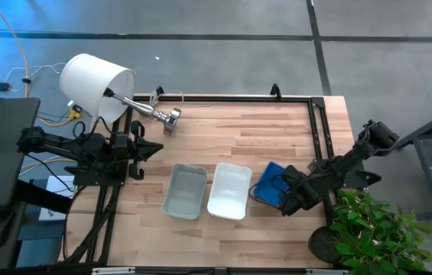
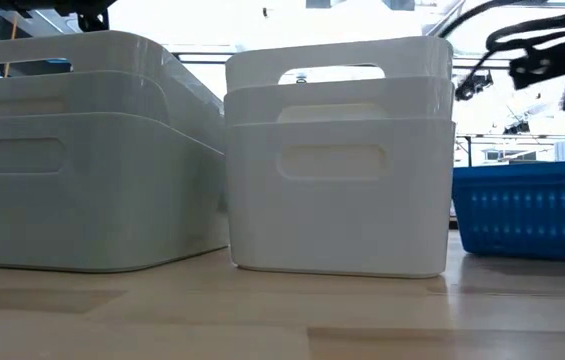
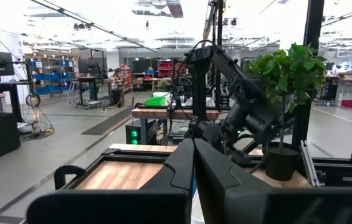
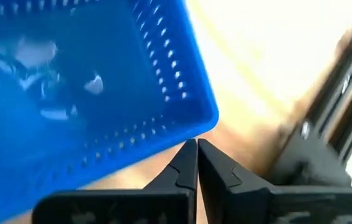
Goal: Stack baskets by color
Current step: Adjust the stack of blue bins
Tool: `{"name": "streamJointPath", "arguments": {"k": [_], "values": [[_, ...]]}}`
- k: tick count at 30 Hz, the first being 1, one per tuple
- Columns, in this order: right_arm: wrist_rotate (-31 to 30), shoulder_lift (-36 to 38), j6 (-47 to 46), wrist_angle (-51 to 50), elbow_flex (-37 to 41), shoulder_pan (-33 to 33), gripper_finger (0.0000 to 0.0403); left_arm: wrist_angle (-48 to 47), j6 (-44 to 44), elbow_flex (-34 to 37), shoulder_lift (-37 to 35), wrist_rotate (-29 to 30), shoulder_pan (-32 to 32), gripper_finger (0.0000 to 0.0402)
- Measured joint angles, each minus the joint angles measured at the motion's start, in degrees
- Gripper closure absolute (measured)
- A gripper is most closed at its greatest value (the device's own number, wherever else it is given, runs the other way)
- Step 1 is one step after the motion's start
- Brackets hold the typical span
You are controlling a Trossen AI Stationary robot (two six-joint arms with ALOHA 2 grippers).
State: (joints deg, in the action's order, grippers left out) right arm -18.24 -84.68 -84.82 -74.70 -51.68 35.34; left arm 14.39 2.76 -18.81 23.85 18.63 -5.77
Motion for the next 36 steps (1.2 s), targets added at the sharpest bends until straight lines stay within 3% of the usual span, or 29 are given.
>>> {"name": "streamJointPath", "arguments": {"k": [11, 14, 17, 21, 27, 31, 36], "values": [[-17.78, 0.51, 11.15, -0.59, 0.02, -6.17, 0.0403, 0.02, -0.02, 0.0, -0.02, 0.0, 0.0, 0.0401], [-23.36, 3.04, 15.1, 0.51, 0.02, -7.91, 0.0403, 0.02, -0.04, 0.0, -0.01, 0.0, 0.0, 0.0401], [-24.55, 7.71, 20.86, 2.92, 0.02, -10.93, 0.0403, 0.02, -0.04, 0.0, 0.0, 0.0, 0.0, 0.0401], [-22.5, 15.92, 32.97, 13.29, 0.62, -15.56, 0.0403, 0.16, -0.02, 0.0, 0.01, 0.0, 0.01, 0.0401], [-7.74, 26.45, 49.1, 40.01, 12.65, -25.31, 0.0403, 0.61, 0.0, -0.02, 0.01, -0.43, 0.0, 0.0401], [-4.93, 28.23, 50.77, 49.65, 16.39, -28.41, 0.0403, 0.59, 0.01, -0.01, 0.0, -0.44, 0.01, 0.0401], [1.91, 23.07, 48.23, 51.0, 16.98, -29.01, 0.0403, 1.27, 0.9, 0.0, 0.01, -0.44, 0.01, 0.0401]]}}
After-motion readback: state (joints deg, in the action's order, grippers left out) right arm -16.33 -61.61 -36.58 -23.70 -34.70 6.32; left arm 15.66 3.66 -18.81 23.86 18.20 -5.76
